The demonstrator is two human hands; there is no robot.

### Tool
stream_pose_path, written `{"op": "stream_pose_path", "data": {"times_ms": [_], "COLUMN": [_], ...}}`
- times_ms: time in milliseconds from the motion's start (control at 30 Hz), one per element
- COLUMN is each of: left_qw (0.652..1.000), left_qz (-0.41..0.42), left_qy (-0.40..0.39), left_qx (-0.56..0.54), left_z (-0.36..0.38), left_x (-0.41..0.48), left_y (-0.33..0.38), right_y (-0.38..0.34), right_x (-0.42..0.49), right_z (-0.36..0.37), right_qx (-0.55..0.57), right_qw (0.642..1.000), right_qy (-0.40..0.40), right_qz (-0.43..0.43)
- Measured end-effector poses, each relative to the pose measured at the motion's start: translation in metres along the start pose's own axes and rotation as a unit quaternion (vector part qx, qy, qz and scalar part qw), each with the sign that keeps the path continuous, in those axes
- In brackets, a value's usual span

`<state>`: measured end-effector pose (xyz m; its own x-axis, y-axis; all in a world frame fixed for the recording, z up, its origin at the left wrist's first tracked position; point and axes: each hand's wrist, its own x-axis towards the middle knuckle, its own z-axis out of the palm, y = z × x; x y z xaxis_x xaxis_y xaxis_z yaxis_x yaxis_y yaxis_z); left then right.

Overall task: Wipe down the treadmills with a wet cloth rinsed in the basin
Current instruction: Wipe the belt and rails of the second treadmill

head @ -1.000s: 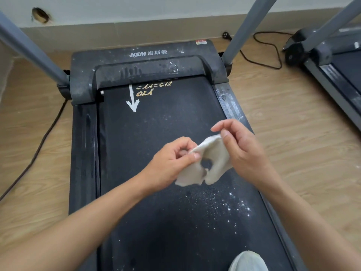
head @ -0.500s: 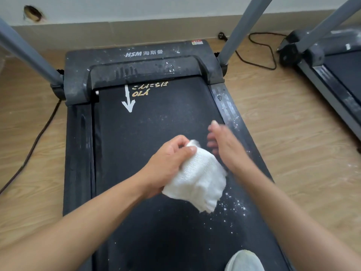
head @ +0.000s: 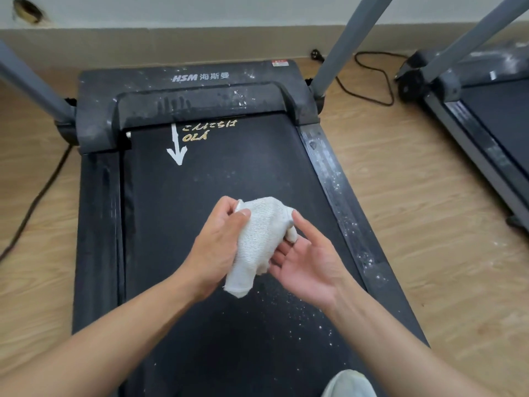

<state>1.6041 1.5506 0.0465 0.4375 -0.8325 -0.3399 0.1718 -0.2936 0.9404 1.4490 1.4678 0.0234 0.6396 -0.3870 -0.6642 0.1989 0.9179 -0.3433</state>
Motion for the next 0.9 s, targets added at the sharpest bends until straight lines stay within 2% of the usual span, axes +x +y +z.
{"op": "stream_pose_path", "data": {"times_ms": [100,167,333,467,600,733,900], "left_qw": [1.000,0.999,0.999,0.999,0.993,0.977,0.953], "left_qz": [0.022,0.027,0.030,0.040,0.081,0.123,0.177], "left_qy": [-0.006,-0.011,-0.011,0.013,-0.001,-0.010,0.036], "left_qx": [-0.001,-0.018,-0.010,0.018,0.086,0.175,0.243], "left_z": [-0.003,-0.005,-0.010,-0.018,-0.026,-0.029,-0.026], "left_x": [0.001,0.001,0.004,0.010,0.013,0.013,0.012], "left_y": [0.004,0.003,-0.007,-0.010,-0.012,-0.021,-0.023], "right_y": [0.007,0.009,0.009,-0.001,-0.015,-0.023,-0.031], "right_x": [0.003,0.005,0.006,0.009,0.007,0.003,0.002], "right_z": [0.004,0.003,0.005,0.001,-0.004,-0.008,-0.012], "right_qx": [0.089,0.102,0.003,-0.148,-0.224,-0.302,-0.322], "right_qw": [0.996,0.994,0.998,0.983,0.950,0.915,0.908], "right_qy": [-0.026,-0.034,0.005,0.062,0.092,0.107,0.127], "right_qz": [0.010,0.026,0.056,-0.092,-0.197,-0.244,-0.237]}}
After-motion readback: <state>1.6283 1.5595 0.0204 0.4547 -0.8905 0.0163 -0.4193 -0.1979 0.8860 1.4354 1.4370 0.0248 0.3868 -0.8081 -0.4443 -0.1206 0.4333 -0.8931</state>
